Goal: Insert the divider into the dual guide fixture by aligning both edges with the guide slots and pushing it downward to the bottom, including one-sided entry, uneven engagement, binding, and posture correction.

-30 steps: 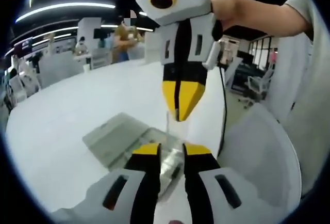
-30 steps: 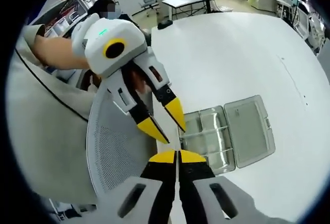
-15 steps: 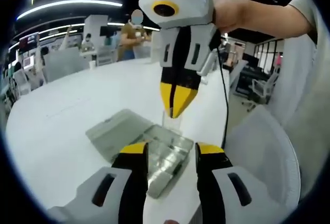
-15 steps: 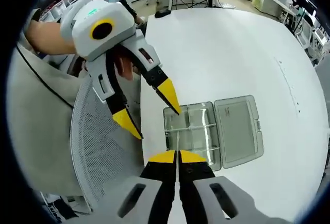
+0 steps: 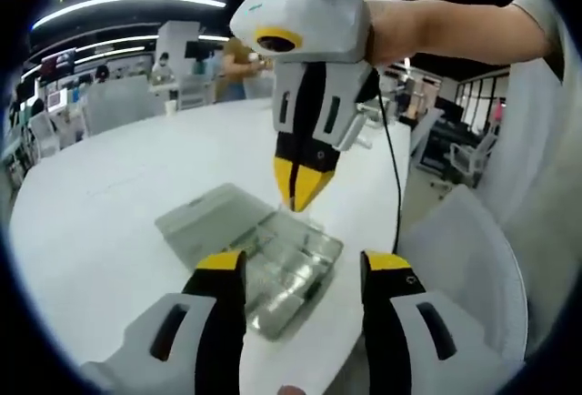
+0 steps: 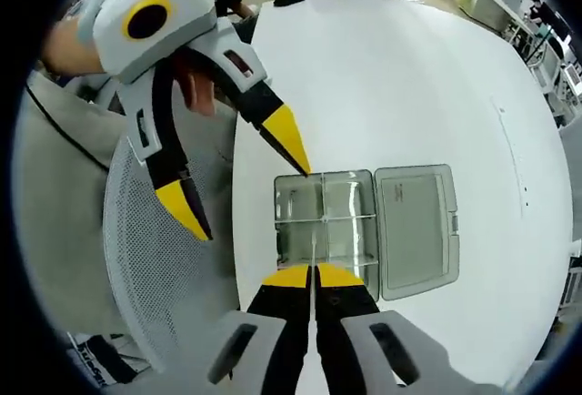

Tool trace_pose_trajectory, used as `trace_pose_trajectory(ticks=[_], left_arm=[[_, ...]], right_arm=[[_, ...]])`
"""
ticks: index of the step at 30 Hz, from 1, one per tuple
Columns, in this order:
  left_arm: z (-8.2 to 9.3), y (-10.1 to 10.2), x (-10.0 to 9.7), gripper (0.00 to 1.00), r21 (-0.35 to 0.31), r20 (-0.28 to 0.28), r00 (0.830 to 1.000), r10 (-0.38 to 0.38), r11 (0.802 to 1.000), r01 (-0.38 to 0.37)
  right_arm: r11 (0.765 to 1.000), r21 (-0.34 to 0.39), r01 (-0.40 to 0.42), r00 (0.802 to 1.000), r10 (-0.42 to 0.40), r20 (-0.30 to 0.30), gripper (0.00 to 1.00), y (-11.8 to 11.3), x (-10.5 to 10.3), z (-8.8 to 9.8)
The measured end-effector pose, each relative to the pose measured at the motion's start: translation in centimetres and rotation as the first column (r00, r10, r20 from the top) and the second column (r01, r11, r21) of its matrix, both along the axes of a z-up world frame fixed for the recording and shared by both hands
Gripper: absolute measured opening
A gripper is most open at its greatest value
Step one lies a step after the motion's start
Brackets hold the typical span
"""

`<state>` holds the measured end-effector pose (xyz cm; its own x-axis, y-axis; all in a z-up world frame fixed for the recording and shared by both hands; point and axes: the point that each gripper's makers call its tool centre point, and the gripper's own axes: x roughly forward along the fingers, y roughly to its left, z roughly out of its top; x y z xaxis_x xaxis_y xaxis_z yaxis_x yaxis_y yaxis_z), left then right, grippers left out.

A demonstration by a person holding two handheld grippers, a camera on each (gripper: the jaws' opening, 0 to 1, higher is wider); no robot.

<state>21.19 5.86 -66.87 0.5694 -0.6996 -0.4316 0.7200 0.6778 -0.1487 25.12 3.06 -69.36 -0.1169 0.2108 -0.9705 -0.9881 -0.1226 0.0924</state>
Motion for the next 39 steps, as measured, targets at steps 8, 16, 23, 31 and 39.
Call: trace_pose_trajectory(ticks=[8, 16, 23, 31, 39], left_arm=[[-0.4, 0.1, -0.5, 0.54, -0.004, -0.018, 1.000, 0.016, 1.000, -0.016], [-0.8, 0.5, -0.5, 0.54, -0.006, -0.027, 0.999, 0.028, 1.000, -0.029], [-1.0, 0.8, -0.5, 0.57, -0.011, -0.039, 0.998, 0.043, 0.999, -0.044], [-1.4, 0.9, -0.3, 0.60, -0.016, -0.052, 0.997, 0.050, 0.999, -0.051], [-1.6, 1.2, 0.0, 0.60, -0.023, -0.054, 0.997, 0.058, 0.998, -0.059]], right_arm=[[1.000, -0.014, -0.017, 1.000, 0.017, 0.003, 0.00, 0.4, 0.1, -1.0], [0.999, -0.021, -0.038, 0.999, 0.038, 0.009, 0.00, 0.8, 0.1, -1.9], [0.998, -0.026, -0.049, 0.999, 0.049, 0.010, 0.00, 0.9, 0.3, -2.5], [0.998, -0.033, -0.061, 0.998, 0.062, 0.016, 0.00, 0.9, 0.3, -2.9], [0.997, -0.033, -0.064, 0.998, 0.064, 0.007, 0.00, 1.0, 0.4, -3.3]])
